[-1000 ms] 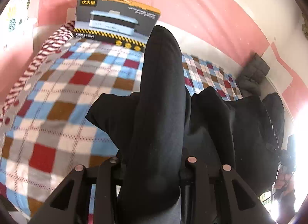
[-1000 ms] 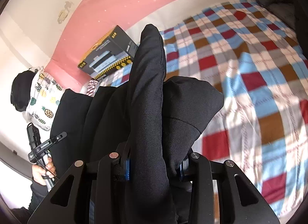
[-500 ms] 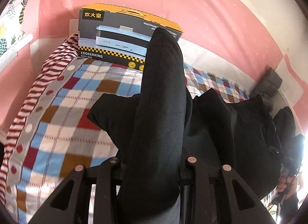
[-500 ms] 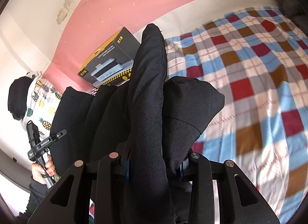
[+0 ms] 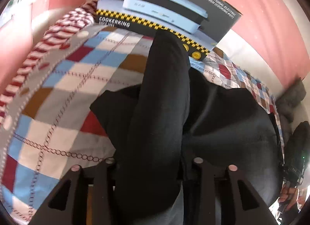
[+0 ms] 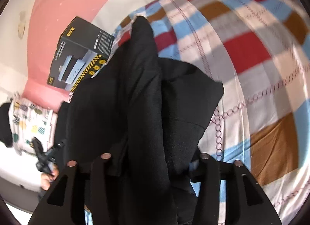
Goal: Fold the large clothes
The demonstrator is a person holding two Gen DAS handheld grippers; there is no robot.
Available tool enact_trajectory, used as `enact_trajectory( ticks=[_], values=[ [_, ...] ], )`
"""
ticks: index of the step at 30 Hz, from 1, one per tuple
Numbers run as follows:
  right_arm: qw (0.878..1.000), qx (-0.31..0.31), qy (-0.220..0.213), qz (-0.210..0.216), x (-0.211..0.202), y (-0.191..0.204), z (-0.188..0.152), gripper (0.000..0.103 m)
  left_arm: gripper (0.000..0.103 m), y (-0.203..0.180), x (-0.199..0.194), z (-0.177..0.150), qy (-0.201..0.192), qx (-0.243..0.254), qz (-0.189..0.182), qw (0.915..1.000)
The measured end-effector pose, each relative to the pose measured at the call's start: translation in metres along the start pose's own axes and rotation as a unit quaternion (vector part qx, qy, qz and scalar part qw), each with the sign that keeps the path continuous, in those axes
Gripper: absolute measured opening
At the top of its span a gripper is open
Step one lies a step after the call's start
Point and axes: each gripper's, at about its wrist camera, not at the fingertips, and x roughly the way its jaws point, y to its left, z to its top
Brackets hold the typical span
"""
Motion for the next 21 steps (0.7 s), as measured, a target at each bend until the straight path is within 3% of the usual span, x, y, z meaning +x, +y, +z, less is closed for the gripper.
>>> enact_trajectory(
  ticks=[4, 9, 12, 16, 18, 19, 21],
  values=[
    [1.000, 0.006, 0.004, -0.006, 0.002, -0.003, 0.001, 0.065, 0.056, 0.006, 0.007, -0.006, -0.003, -0.004, 0.002, 1.0000],
    [0.999, -0.008, -0.007, -0.039, -0.023, 0.009, 0.002, 0.065, 0.057, 0.009, -0.013, -0.001, 0.006, -0.016, -0.003, 0.9998],
    [0.996, -0.028, -0.041, -0.072, -0.042, 0.015, 0.004, 0.065, 0.057, 0.011, -0.030, 0.000, -0.003, -0.016, -0.002, 0.9999],
    [0.987, -0.058, -0.106, -0.110, -0.067, 0.035, 0.014, 0.065, 0.055, 0.009, -0.052, 0.005, -0.043, -0.011, 0.019, 0.9988],
    [0.984, -0.082, -0.112, -0.114, -0.063, 0.051, 0.018, 0.065, 0.055, 0.001, -0.064, 0.012, -0.074, -0.004, 0.022, 0.9970],
    [0.981, -0.105, -0.110, -0.122, -0.055, 0.063, 0.019, 0.065, 0.055, -0.003, -0.067, 0.016, -0.088, -0.003, 0.017, 0.9960],
    [0.976, -0.143, -0.103, -0.131, -0.035, 0.079, 0.020, 0.051, 0.055, -0.018, -0.063, 0.026, -0.096, 0.013, 0.009, 0.9952]
  ],
)
